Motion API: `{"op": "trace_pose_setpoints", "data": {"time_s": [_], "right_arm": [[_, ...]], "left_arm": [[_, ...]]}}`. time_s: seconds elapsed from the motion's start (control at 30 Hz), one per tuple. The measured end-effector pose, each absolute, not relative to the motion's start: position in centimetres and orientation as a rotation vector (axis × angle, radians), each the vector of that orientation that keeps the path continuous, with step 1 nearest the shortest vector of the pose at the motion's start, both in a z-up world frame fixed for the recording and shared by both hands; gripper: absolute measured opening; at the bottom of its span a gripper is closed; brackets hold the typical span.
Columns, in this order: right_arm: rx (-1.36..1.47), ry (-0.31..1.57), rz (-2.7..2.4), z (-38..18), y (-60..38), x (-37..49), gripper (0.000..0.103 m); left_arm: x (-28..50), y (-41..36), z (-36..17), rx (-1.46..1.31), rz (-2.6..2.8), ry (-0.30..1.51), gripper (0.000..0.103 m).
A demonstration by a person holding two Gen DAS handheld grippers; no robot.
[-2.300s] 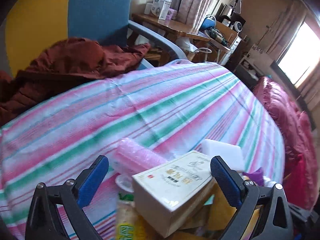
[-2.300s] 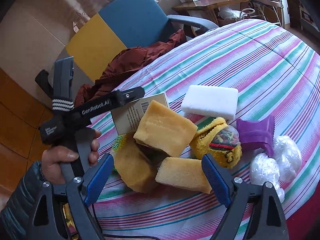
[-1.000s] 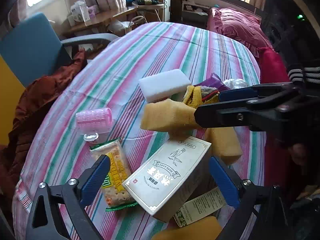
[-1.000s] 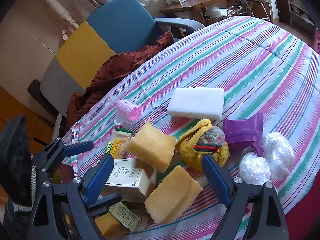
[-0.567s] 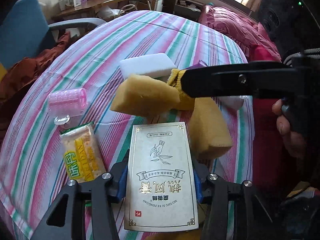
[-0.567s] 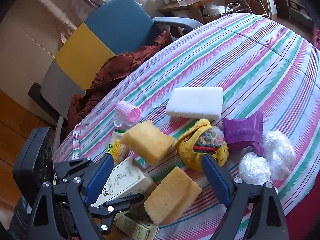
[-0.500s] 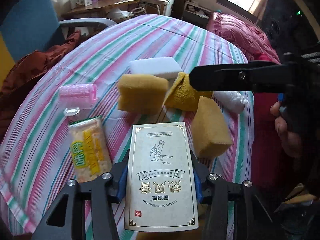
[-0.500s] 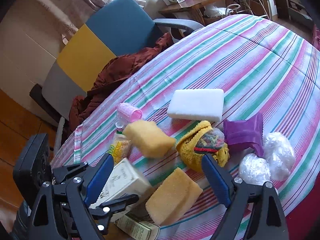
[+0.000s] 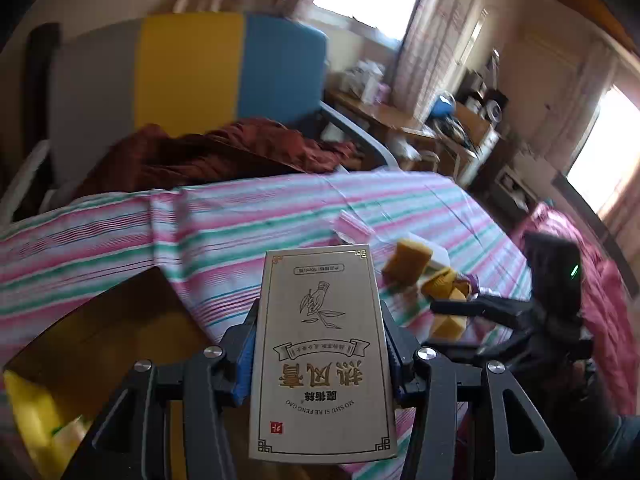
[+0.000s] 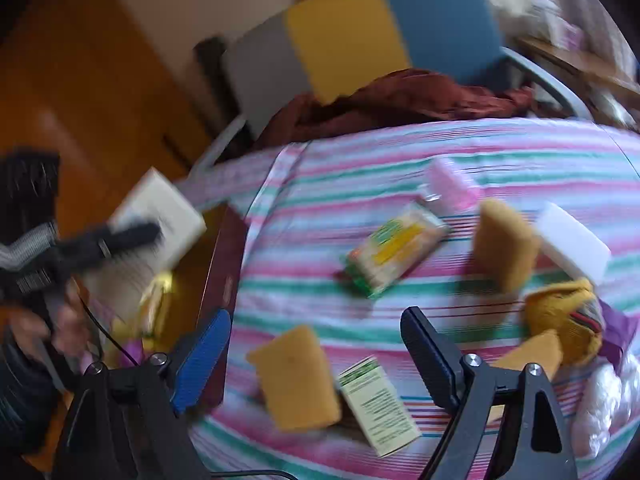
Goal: Organize objects
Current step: 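Carry the white box to the tray while the right tool grasps a yellow sponge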
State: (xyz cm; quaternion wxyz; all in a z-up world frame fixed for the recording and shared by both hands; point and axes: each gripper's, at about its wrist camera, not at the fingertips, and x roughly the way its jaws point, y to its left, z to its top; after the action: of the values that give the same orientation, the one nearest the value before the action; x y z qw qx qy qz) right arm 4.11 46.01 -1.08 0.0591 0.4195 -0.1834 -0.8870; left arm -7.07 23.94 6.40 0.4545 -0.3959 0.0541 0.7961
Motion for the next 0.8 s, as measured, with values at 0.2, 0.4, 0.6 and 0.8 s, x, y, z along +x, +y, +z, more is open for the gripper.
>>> {"op": "trace_pose_setpoints", "data": {"time_s": [0.2,0.4,0.6,0.8], "right_arm": [[1.463,-0.149,-2.586,-3.9,40.0,3.0,0.080],[1.567,0.107,-2.618,-6.0,38.4,2.8,0.045],[1.429,-0.069,-2.749,-2.7,39.5,3.7,0.044],[1.228,-0.089,-2.725,1.6,33.8,3.5,0.044]], "left_arm": [[-6.5,14.1,9.5,-0.907,2.164,0.033,0.052],[-6.8,3.8,9.0,-0.944,2.400,-0.103,0.051],[-7.2,-3.1,6.1,-1.020,2.506,-0.270,0.051],[-8.7,-3.0,4.1,-1.037,2.454,-0.310,0.051]]}}
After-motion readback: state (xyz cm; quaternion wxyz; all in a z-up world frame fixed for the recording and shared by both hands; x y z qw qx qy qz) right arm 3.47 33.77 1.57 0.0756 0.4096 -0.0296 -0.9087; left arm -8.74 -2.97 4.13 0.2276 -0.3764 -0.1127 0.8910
